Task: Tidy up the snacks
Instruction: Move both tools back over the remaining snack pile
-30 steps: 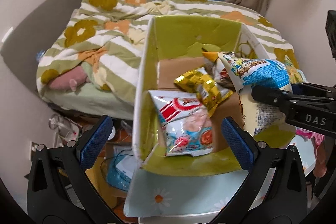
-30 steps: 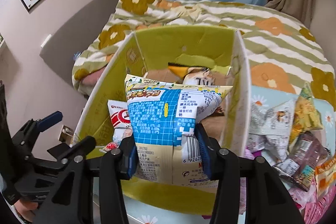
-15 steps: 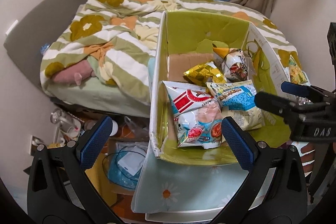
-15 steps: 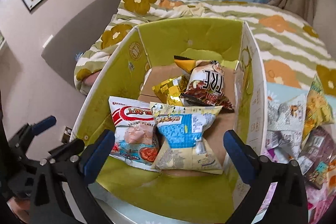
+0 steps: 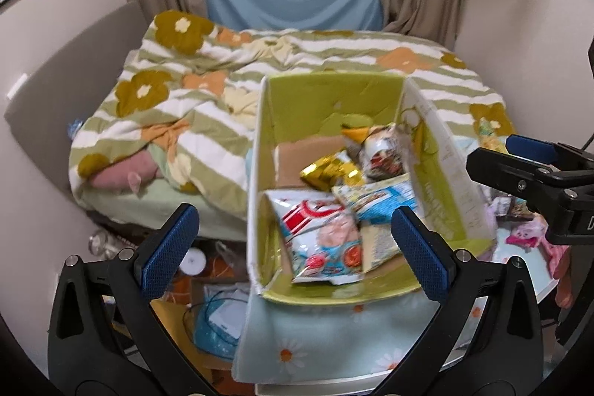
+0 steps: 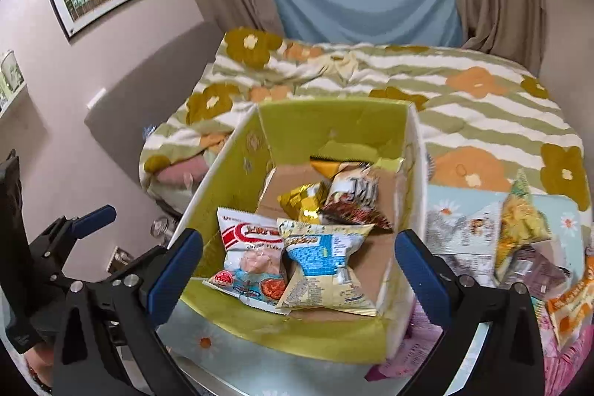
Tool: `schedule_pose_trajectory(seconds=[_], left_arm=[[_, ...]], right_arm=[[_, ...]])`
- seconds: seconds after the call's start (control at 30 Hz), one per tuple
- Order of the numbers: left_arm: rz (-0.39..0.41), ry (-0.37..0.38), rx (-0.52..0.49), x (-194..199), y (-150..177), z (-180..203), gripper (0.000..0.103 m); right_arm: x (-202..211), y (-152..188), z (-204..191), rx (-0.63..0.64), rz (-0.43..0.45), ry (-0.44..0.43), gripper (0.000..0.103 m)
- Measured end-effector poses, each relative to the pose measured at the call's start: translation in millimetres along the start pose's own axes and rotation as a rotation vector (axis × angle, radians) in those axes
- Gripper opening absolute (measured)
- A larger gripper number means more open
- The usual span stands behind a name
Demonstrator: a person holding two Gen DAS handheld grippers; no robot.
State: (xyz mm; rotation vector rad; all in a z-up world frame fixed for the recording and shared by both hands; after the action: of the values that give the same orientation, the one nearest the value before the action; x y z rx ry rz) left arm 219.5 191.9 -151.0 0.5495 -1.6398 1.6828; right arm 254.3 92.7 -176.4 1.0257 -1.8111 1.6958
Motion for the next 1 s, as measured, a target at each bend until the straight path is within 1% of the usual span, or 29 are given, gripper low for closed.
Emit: schedule_pose_trajectory(seconds=[0.23, 0.4, 0.57, 0.67, 0.77, 0.9, 1.0], left_arm=[[0.034, 0.073, -0.063, 10.0, -12.8, 40.5, 0.103], [0.036, 0.108, -0.095, 10.8, -12.9, 76.1, 0.103], [0.042, 0.121, -0.121, 9.8, -14.0, 117.7, 0.103], [0.048, 0.146, -0.118, 6.3, -16.0, 150.7, 0.103], [0.035, 0.173, -0.128, 0.2, -12.6, 192.3, 0.103], [-0.004, 0.208, -0.158, -13.7, 3.2, 251.4, 0.103], [-0.031, 0.230, -0.182, -25.6, 17.7, 287.0, 0.103]], right_arm=[[44.8, -1.9, 27.5, -0.045, 0.069, 0.064, 0.103], [70.9, 5.7, 60.1, -0.090, 0.092, 0.108, 0.103], [97.1, 17.8, 103.6, -0.122, 0.122, 0.138, 0.103], [110.4, 25.5, 137.1, -0.131, 0.128, 0.171, 0.103], [122.7, 36.2, 170.4, -0.140, 0.124, 0.190, 0.103], [139.8, 56.9, 218.4, -0.155, 0.106, 0.216, 0.103], [149.3, 76.0, 253.6, -0.160, 0.088, 0.242, 0.103]])
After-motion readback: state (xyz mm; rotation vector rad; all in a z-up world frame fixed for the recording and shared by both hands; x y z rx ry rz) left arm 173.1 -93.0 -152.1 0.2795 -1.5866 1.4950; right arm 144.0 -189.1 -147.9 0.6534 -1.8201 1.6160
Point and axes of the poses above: each gripper's, at about its wrist camera, not at the fingertips, and x roughly against the way its jaws point, z to its right, y to its underside, the point moved 10 cm from there along -x, roughly the way its jaws point, and after that the axes turned 10 degrees about y, right-handed, at the moved point
